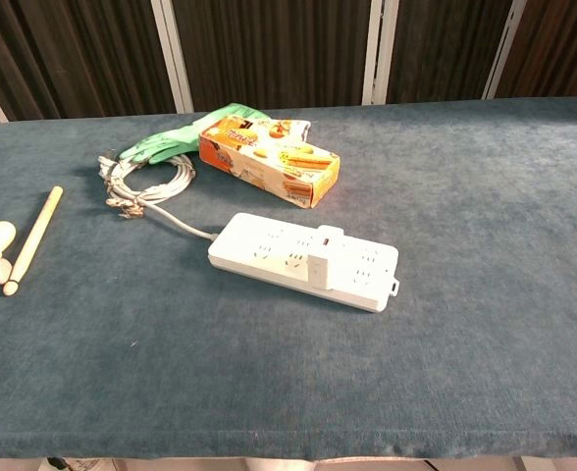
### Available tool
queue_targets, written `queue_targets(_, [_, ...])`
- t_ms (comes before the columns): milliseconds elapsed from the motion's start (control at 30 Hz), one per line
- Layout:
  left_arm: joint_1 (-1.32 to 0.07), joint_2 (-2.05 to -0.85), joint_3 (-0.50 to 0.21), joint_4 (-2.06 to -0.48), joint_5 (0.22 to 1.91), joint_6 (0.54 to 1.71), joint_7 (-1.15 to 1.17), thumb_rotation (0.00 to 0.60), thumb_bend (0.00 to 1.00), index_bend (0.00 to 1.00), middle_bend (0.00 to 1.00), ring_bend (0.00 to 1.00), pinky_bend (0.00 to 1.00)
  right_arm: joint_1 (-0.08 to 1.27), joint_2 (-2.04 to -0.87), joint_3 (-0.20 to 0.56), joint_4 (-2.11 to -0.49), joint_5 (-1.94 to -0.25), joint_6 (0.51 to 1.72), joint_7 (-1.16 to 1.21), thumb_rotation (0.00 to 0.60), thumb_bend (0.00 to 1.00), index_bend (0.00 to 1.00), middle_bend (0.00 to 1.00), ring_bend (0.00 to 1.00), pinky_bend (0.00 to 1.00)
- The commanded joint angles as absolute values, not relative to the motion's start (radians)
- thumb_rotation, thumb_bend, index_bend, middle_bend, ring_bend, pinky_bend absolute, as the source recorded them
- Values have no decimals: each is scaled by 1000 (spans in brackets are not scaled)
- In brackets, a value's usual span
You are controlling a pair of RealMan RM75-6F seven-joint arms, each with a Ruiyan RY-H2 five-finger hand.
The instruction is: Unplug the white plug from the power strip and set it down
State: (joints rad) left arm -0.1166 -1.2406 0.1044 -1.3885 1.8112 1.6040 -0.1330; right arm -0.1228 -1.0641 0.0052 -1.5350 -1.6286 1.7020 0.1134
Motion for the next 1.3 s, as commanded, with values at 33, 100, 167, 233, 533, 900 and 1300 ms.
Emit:
queue_targets(33, [-134,-1265,112,-1372,1848,1603,-135,600,409,0,19,0,93,-117,-1064,6,-1539,-1622,1688,107,600,191,0,0,0,0])
queue_targets(100, [-154,-1284,118,-1371,1865,1575,-139,600,408,0,11,0,91,-113,-1065,9,-1540,-1620,1685,108,600,191,0,0,0,0])
queue_targets(167, [-192,-1298,123,-1390,1886,1524,-143,600,408,0,3,0,89,-108,-1068,13,-1540,-1619,1681,108,600,191,0,0,0,0])
queue_targets(233, [-232,-1320,111,-1411,1905,1485,-119,600,404,0,0,0,89,-101,-1072,14,-1536,-1622,1673,110,600,191,0,0,0,0])
queue_targets(533, [-358,-1464,44,-1482,1925,1343,30,600,395,0,0,0,83,-60,-1083,19,-1536,-1627,1619,90,600,191,0,0,0,0])
queue_targets(900, [-457,-1714,-69,-1432,1776,1199,182,592,382,0,0,0,83,88,-1112,81,-1551,-1566,1422,38,600,191,0,0,0,0])
queue_targets(1300, [-550,-1966,-162,-1214,1658,1124,319,582,372,0,0,0,83,163,-1129,119,-1589,-1468,1313,1,600,191,0,0,0,0])
